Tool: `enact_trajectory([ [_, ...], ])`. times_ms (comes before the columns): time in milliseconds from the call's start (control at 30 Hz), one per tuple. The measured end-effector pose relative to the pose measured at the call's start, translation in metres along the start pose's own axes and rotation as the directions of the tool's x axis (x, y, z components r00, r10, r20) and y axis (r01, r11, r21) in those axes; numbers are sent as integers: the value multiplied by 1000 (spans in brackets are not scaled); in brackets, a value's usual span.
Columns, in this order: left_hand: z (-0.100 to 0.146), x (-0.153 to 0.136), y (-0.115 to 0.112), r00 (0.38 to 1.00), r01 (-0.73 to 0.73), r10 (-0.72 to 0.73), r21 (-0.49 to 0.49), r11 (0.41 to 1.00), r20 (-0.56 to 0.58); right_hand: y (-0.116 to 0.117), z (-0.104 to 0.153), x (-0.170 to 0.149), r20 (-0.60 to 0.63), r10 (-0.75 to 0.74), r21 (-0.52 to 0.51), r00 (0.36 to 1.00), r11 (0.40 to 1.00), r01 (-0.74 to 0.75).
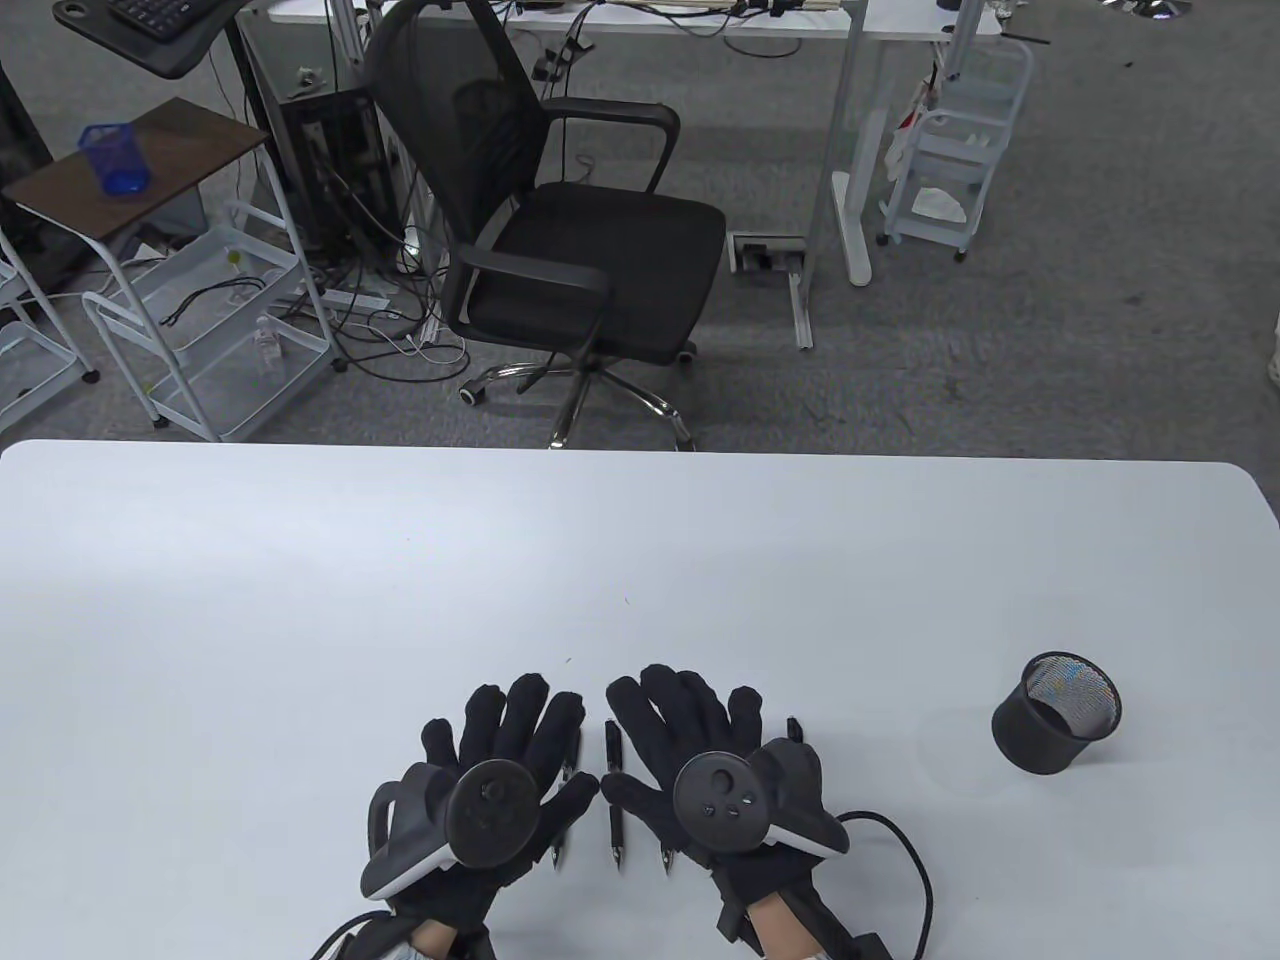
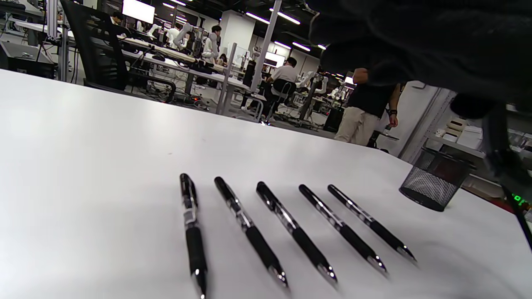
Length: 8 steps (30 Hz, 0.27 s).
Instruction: Press to open click pens
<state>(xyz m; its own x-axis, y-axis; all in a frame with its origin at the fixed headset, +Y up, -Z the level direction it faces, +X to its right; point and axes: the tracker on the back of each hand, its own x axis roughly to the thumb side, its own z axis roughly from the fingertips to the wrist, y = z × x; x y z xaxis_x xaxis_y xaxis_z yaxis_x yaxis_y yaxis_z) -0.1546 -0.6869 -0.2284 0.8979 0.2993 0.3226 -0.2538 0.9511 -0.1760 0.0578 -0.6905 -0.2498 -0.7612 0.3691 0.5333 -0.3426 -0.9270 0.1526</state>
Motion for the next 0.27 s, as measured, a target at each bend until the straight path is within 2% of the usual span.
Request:
enact_trajectory([
  [267, 0, 1, -1, 1000, 4, -4, -3, 1000, -2, -1, 0, 1, -7, 7, 0, 1000, 1000, -7],
])
